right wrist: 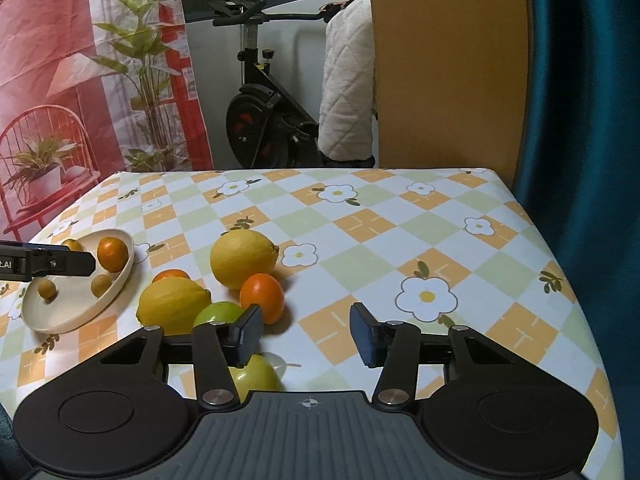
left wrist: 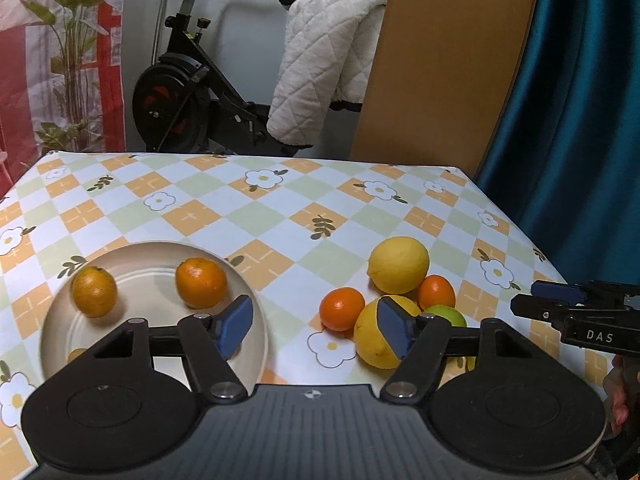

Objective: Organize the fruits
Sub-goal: 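Withdraw both open tools from the plate toward the fruit cluster, then close the right tool on an orange while the left tool approaches another orange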

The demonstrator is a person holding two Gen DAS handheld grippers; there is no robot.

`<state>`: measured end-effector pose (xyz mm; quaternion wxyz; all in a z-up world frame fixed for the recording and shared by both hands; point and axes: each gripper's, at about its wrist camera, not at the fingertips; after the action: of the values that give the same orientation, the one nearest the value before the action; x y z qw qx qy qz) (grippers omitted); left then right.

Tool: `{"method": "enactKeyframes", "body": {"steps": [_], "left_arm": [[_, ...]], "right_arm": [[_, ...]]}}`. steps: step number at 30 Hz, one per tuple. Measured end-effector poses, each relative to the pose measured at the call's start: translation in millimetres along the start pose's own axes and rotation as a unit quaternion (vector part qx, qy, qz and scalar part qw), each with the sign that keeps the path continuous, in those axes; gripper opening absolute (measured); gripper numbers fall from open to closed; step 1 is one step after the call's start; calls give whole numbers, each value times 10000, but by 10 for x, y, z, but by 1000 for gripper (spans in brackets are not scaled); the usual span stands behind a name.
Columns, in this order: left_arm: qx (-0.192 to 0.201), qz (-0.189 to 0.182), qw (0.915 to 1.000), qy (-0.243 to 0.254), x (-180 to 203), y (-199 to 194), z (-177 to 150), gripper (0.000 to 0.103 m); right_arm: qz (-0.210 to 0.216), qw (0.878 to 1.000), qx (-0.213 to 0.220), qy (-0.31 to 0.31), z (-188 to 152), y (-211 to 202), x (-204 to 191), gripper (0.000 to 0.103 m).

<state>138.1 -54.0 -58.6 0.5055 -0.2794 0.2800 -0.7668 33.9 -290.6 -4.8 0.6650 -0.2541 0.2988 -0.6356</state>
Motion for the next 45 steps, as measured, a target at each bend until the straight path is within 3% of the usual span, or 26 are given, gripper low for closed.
{"method": "enactKeyframes", "body": {"steps": [13,29,37,45], "left_arm": [[-119,-93,9999,-30,-54,245,100,54],[-335,-302,9988,-184,-157,506,155,53],[-450,-369,9982,-143,-161,572,133,53],[-536,-463,9974,-113,-158,652,151,53]], "right_arm": [[280,9989,-253,-293,313,445,-171,34],[559,9948,-845,-50,426,944,-211,34],[650,9945,-822,83,396,950,-165,34],[454,9962,-734,73,357,891,-123,33]]}}
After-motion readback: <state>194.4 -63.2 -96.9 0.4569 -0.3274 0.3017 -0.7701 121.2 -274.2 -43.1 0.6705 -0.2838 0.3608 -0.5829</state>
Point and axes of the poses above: each gripper's, at about its wrist camera, not at the fingertips, and y roughly the way its jaws point, x to its right, z to its top, and after that the axes turned 6 degrees about -x, right-handed
